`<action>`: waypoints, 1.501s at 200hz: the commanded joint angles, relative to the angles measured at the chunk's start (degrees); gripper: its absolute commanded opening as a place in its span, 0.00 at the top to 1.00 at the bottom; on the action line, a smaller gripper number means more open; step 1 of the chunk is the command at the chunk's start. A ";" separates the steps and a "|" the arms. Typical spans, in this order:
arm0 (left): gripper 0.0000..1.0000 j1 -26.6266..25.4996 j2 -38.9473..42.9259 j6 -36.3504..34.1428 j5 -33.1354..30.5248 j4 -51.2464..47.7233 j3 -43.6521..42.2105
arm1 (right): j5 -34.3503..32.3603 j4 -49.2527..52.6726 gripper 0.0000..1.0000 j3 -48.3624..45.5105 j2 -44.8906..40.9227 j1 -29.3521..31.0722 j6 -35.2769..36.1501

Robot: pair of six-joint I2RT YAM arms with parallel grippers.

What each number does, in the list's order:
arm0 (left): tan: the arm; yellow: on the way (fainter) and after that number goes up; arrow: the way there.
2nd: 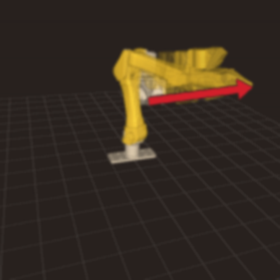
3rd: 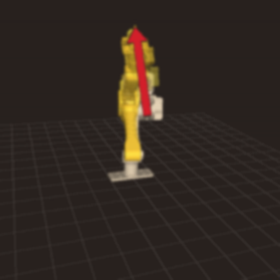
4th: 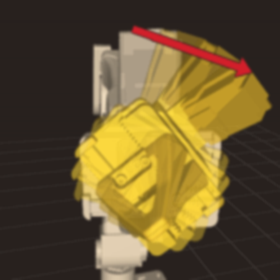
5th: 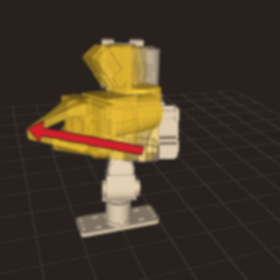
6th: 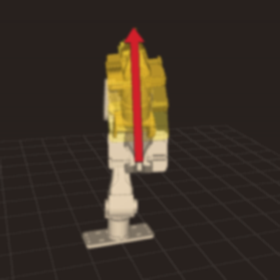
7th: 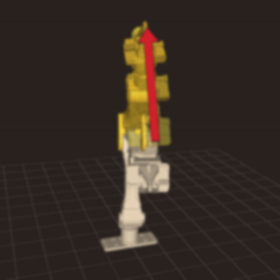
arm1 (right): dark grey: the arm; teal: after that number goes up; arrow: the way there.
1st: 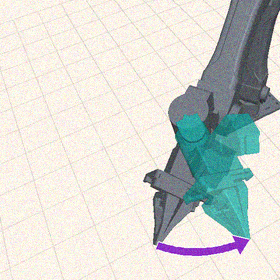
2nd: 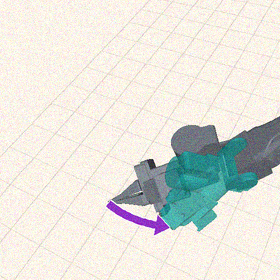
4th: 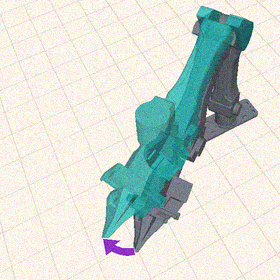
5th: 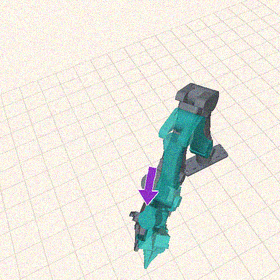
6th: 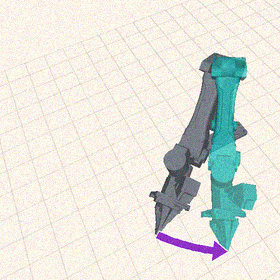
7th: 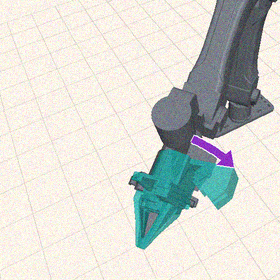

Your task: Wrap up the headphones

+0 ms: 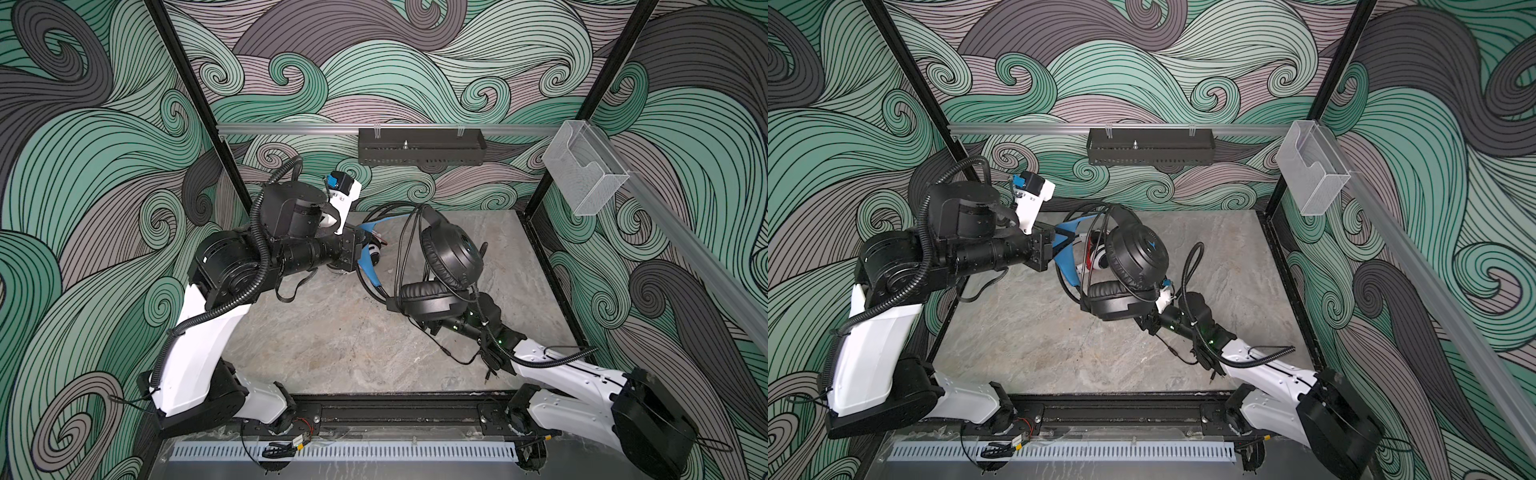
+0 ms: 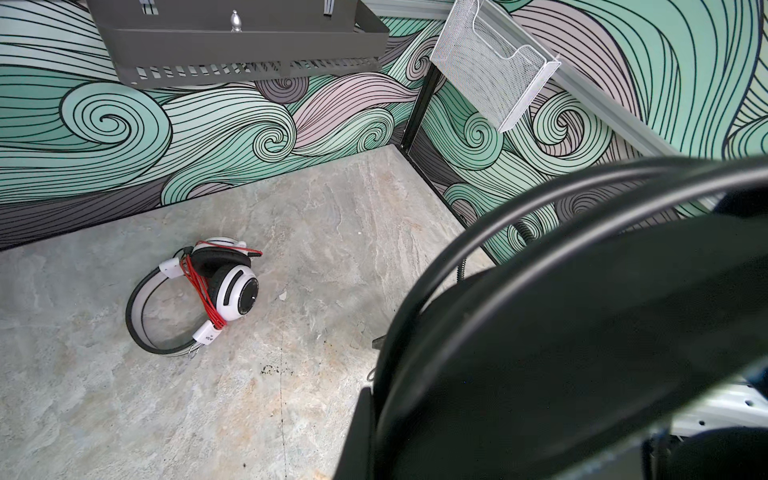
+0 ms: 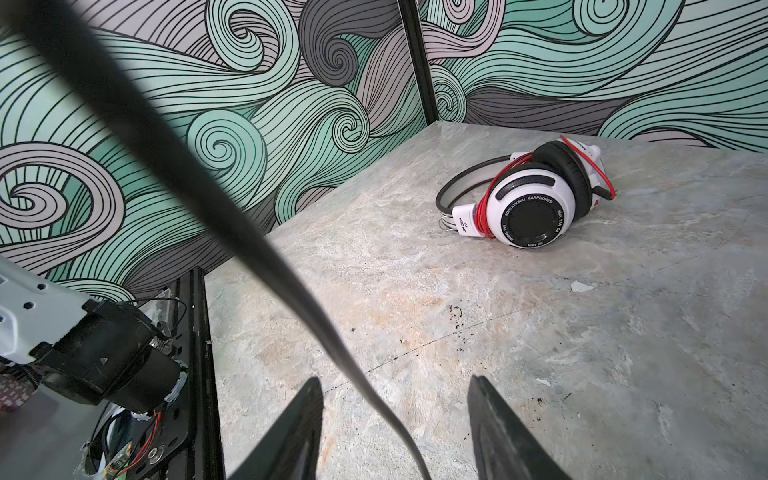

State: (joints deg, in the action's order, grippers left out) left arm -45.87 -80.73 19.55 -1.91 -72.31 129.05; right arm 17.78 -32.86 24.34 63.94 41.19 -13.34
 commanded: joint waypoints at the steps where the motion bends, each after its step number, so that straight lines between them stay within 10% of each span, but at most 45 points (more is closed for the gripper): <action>1: 1.00 0.34 1.26 3.21 1.91 4.50 0.46 | -0.58 -3.47 0.43 0.93 1.45 -0.32 -0.53; 40: 1.00 0.70 1.71 3.89 2.13 5.12 -0.60 | 2.18 -6.93 0.51 3.19 8.10 -0.47 -1.05; 98: 1.00 2.93 3.33 7.42 3.10 8.00 -3.82 | 3.47 -5.94 1.00 2.25 7.69 -0.44 -0.72; 204: 1.00 14.42 2.64 19.49 -9.25 17.49 -11.54 | -21.12 29.14 1.00 5.63 -4.79 15.89 8.89; 300: 1.00 16.16 2.91 0.22 -33.38 25.30 -32.70 | -40.63 54.46 1.00 25.76 -5.23 36.14 18.87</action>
State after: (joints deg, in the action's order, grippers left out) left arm -30.04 -79.88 25.45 -25.93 -54.13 101.12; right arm -15.79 12.58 44.80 59.61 74.63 1.54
